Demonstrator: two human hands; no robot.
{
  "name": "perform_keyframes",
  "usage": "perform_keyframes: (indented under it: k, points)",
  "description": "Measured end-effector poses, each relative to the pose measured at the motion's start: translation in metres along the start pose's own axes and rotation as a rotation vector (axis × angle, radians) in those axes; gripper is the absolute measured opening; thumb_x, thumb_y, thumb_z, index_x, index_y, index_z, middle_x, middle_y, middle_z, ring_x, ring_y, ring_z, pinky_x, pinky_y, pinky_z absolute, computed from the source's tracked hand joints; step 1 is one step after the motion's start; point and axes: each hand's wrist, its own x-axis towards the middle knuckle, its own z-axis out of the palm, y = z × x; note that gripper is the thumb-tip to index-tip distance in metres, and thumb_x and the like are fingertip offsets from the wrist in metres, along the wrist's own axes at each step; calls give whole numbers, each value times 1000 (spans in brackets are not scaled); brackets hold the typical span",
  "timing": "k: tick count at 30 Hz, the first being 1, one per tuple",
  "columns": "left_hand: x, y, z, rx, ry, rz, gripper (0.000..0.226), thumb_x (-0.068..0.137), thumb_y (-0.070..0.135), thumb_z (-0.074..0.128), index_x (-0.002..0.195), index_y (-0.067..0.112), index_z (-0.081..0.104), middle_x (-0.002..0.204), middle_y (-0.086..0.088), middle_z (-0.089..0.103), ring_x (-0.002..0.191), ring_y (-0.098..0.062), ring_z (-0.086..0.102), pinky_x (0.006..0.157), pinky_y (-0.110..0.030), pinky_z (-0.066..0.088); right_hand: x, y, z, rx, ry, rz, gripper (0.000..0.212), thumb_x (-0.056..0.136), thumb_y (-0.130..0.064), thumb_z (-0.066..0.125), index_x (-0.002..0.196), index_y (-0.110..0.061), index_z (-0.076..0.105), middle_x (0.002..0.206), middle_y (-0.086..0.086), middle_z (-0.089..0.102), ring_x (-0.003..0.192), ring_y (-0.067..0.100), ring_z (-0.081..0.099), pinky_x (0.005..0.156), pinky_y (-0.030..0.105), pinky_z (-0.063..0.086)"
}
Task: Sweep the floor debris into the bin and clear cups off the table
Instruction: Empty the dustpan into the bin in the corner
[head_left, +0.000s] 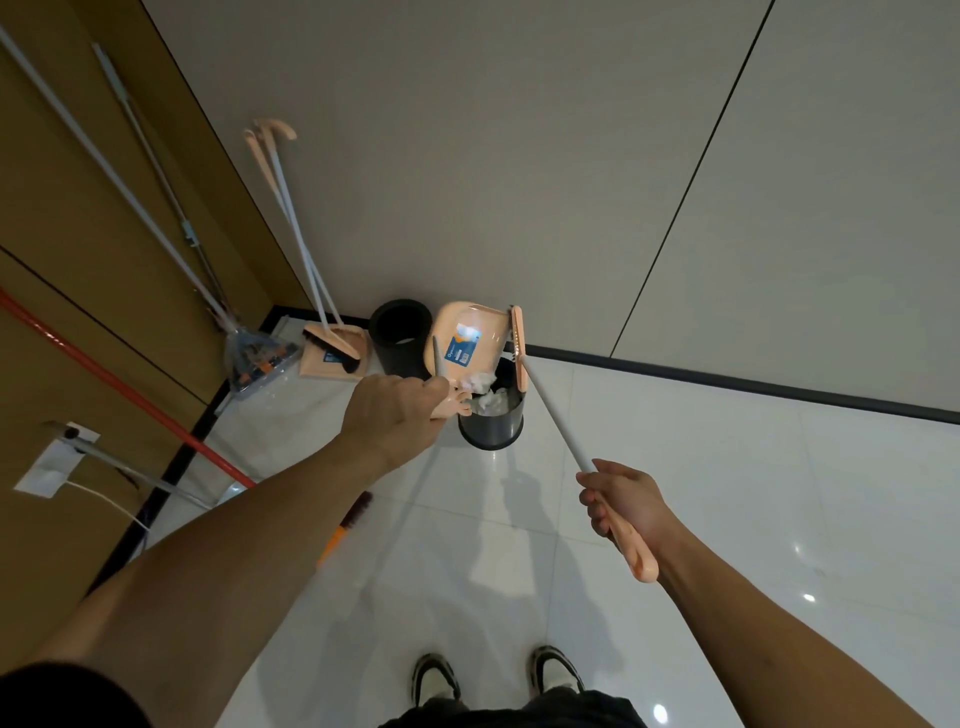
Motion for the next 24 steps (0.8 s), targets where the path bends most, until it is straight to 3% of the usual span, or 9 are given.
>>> perform_keyframes:
  k: [5, 11, 17, 21, 24]
  points:
    - [5, 1, -2, -14, 63, 39, 28, 73, 26, 87, 83, 8, 69, 56, -7, 61, 41, -24, 52, 46, -25, 33, 2, -5, -2, -7, -19, -11, 34, 86, -4, 68, 118, -4, 56, 62, 8, 52, 44, 16, 42, 41, 25, 37]
    - [7, -2, -6, 3, 110, 36, 31, 70, 27, 90, 78, 8, 68, 55, -6, 61, 40, -21, 51, 46, -22, 30, 3, -8, -6, 6, -10, -24, 46, 86, -4, 69, 129, -3, 55, 61, 8, 54, 44, 16, 43, 42, 25, 38]
    - [19, -8, -23, 52, 192, -239, 27, 81, 30, 78, 75, 11, 60, 52, -7, 54, 42, -25, 44, 47, -24, 29, -3, -11, -7, 12, -11, -32, 43, 86, -5, 68, 127, -3, 57, 62, 7, 51, 45, 16, 42, 41, 25, 37]
    - [28, -21, -35, -37, 153, -349, 29, 87, 40, 68, 81, 14, 58, 63, -10, 62, 56, -35, 60, 50, -32, 40, -21, -9, -3, 31, 11, -63, 41, 87, -6, 68, 126, -3, 56, 62, 7, 52, 45, 16, 42, 41, 26, 37]
    - [38, -30, -41, -72, 141, -382, 31, 87, 47, 61, 81, 18, 56, 71, -13, 65, 66, -39, 62, 54, -33, 37, -41, -3, 1, 71, 57, -105, 42, 87, -5, 68, 127, -3, 55, 62, 8, 53, 45, 15, 43, 41, 26, 38]
